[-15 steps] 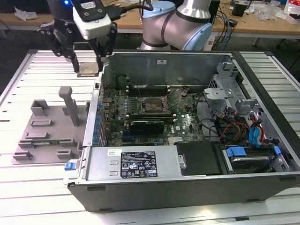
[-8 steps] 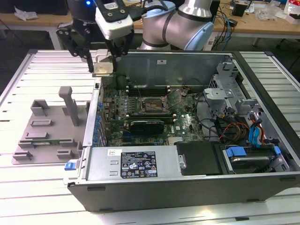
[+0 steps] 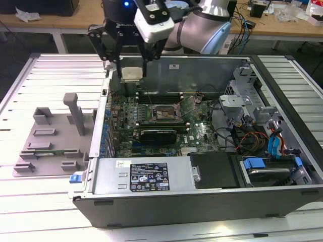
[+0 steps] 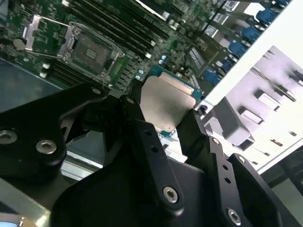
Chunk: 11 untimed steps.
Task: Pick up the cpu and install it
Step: 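Pick up the cpu and move it towards the insertion slot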
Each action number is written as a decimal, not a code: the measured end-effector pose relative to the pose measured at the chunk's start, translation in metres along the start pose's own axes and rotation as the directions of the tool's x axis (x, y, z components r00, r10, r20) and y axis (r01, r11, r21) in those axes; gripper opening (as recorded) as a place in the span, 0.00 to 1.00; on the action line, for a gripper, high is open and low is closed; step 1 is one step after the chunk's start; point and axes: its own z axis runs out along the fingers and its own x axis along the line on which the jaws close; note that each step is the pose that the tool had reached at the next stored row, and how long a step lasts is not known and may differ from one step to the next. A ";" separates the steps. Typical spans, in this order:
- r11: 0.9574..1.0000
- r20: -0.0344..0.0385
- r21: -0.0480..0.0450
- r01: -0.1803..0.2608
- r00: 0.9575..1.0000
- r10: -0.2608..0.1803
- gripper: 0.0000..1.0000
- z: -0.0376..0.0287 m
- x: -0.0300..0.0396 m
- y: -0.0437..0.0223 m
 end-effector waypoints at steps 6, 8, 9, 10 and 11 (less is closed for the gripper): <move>1.000 0.000 0.000 0.000 1.000 0.000 0.55 0.0001 -0.0357 -0.0013; 1.000 0.000 0.000 0.000 1.000 0.000 0.55 0.0001 -0.0450 -0.0017; 1.000 0.000 0.000 0.000 1.000 0.000 0.55 0.0002 -0.0529 -0.0019; 1.000 0.000 0.000 0.000 1.000 0.000 0.55 0.0002 -0.0574 -0.0021; 1.000 0.000 0.000 -0.001 1.000 0.001 0.55 0.0001 -0.0597 -0.0023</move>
